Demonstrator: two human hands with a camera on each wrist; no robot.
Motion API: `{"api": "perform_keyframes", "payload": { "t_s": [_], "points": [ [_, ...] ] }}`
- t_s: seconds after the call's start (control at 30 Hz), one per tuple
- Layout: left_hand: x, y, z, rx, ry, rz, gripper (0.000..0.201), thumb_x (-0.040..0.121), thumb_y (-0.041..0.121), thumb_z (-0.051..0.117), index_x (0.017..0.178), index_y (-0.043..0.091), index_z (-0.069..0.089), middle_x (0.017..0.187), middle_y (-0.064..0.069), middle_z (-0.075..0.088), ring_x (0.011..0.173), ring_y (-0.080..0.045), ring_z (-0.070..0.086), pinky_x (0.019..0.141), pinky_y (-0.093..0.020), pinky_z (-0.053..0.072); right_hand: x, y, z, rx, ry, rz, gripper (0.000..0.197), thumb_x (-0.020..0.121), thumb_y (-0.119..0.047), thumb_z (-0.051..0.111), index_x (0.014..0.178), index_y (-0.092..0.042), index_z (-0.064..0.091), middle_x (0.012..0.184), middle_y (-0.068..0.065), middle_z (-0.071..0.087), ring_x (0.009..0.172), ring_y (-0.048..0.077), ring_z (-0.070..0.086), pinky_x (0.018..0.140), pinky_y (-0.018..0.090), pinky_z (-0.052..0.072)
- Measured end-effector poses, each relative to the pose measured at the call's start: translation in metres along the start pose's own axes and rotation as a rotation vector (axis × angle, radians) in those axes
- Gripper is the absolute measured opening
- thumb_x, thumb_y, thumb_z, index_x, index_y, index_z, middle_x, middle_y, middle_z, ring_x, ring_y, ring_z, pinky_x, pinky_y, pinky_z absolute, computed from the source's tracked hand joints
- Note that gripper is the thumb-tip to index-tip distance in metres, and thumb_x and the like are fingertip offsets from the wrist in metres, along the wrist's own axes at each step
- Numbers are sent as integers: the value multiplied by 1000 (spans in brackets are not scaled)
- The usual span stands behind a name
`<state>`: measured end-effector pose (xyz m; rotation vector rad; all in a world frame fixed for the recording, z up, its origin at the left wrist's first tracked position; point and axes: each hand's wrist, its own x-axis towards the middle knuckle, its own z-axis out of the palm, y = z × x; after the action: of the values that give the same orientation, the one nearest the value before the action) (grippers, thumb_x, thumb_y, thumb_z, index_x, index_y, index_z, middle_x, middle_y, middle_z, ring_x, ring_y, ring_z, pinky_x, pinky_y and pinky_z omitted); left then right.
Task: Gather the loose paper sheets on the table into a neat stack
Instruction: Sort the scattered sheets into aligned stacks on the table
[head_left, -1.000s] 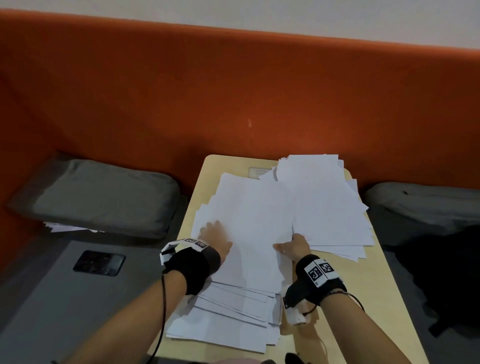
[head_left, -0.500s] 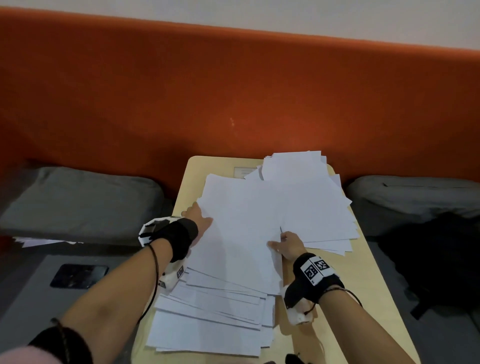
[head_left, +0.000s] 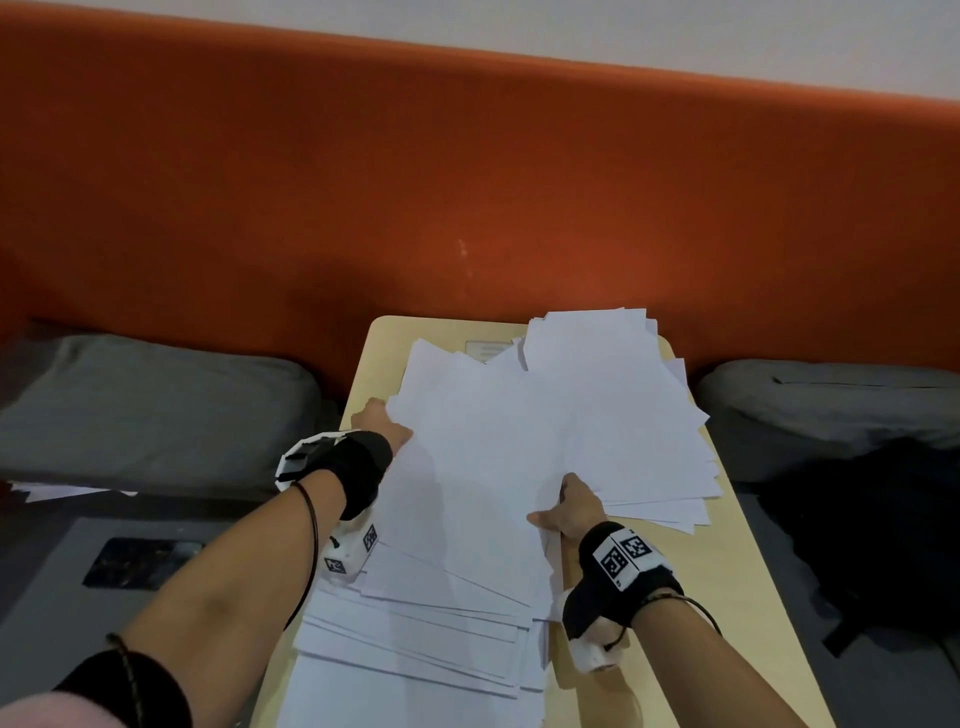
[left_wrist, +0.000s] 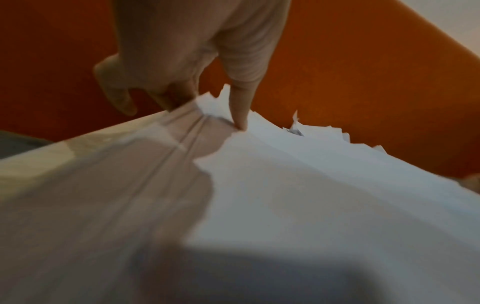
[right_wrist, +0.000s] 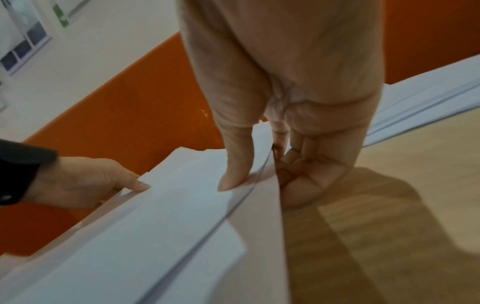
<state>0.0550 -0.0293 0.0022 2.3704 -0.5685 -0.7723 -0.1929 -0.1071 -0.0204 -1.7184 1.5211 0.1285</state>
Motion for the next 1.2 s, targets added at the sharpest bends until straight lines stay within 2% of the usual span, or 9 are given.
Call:
{"api": "perform_keyframes", "payload": {
  "t_s": [0.13,0.4,0.53,0.63,0.77,0.93,1.0,1.1,1.2],
  "points": [
    [-2,-5,2,-116,43,191,49,79,12,68,125,13,51,118,-12,61,107,-32,58,94,-41,49,2,-3,-3,-1,-28,-2,45,77,-23,76,93,-11,36,101,4,42,95,17,39,77,26,33],
    [-21,-25,3,-468,-256,138,47,79,-13,61,123,2,55,120,-13,62,107,-28,59,101,-39,43,-5,-11,-3,-31,-49,8,74,79,-29,74,134,-1,33,135,13,44,126,27,43,96,31,39],
    [-48,-2,-23,-616,-273,294,47,83,-15,54,126,4,53,117,-11,63,96,-22,64,82,-28,53,-5,-9,-5,298,-24,-15,42,73,-36,79,79,-14,44,75,-1,50,74,17,49,62,23,38],
    [-67,18,-50,-762,-274,404,53,73,-10,66,123,-3,51,90,2,73,72,-8,68,58,-17,54,-21,-19,-15,554,14,-132,35,77,-27,76,87,-9,49,83,0,54,80,19,51,70,25,40],
    [-87,38,-80,-918,-264,524,83,37,29,93,108,6,57,84,7,74,78,-8,70,63,-20,55,-51,-46,-43,778,-9,-342,36,82,-11,70,116,-8,58,113,8,65,98,22,61,78,26,48],
    [-112,78,-117,-867,37,657,43,78,-11,62,119,-1,51,92,6,66,75,3,66,72,-15,54,-91,-85,-88,786,167,-632,18,88,-5,61,106,-7,62,101,9,68,83,9,68,68,16,53],
    [-124,93,-133,-848,135,762,39,82,-11,58,113,11,51,98,6,63,82,3,66,80,-18,53,-106,-100,-102,792,246,-748,17,89,-8,61,106,-6,62,93,1,68,75,-1,67,69,15,52],
    [-131,99,-142,-855,208,881,41,83,-3,62,118,13,50,109,0,63,99,-7,64,92,-28,51,-109,-110,-109,761,332,-771,11,87,-19,66,96,-12,66,88,-2,69,80,11,67,81,33,52],
    [-125,92,-133,-831,220,870,49,80,8,68,123,10,45,119,-10,60,110,-19,60,96,-37,50,-107,-109,-103,844,345,-726,17,81,-25,73,95,-18,67,95,-2,70,92,13,67,89,31,50]
  ]
}}
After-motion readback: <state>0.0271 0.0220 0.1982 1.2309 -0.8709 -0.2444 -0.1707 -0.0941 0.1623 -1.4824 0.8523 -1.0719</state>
